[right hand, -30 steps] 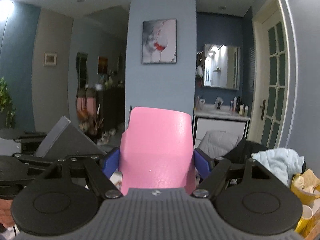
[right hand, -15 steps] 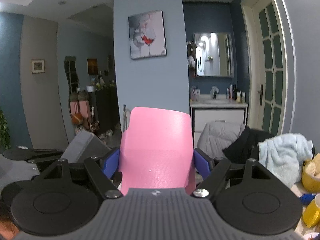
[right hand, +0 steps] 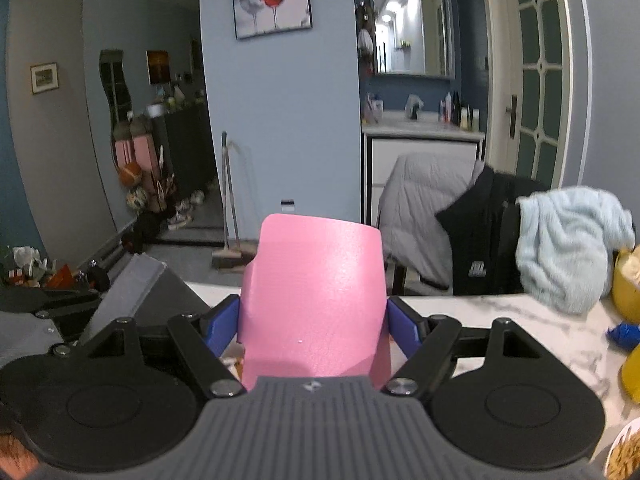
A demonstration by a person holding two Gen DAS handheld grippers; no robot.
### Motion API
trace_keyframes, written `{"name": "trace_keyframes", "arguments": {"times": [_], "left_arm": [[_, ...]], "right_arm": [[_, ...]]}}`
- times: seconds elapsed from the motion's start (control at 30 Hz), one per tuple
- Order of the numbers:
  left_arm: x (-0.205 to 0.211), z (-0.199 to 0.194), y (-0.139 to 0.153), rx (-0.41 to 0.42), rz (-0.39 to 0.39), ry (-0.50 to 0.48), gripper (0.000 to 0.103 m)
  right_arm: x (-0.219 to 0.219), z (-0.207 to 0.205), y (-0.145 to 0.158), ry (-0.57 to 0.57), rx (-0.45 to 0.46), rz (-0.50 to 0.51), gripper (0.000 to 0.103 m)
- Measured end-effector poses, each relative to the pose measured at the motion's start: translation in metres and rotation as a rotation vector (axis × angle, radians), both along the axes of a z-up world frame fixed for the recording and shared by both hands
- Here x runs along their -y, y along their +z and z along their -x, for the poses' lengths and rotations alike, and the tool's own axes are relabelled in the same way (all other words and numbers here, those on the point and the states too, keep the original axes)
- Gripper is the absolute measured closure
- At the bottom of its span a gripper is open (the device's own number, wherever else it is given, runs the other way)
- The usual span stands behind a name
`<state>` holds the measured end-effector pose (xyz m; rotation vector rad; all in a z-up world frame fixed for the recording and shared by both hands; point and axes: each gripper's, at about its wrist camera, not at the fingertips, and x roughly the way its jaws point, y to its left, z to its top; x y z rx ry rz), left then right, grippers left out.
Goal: Organize objects
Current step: 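Lift and carry the gray case and pink wallet over the orange box with both tools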
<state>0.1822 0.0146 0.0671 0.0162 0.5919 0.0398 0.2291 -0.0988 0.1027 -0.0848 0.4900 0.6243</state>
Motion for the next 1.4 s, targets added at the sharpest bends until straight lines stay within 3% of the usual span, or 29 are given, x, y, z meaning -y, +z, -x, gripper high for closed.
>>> {"name": "trace_keyframes", "arguments": {"times": [0.57,1.4], "left_arm": [[0.010,-0.028,-0.053,-0.194,-0.104,-0.032,0.064],[0.010,-0.040,-0.083,-0.246,-0.164,-0.045,0.063]], "right_arm": [[-0.015,-0.028,-0.051,-0.024,-0.131,0.096,0.025],[-0.026,-0.053,-0.099,-0.070,-0.277,0.170,0.024]]}}
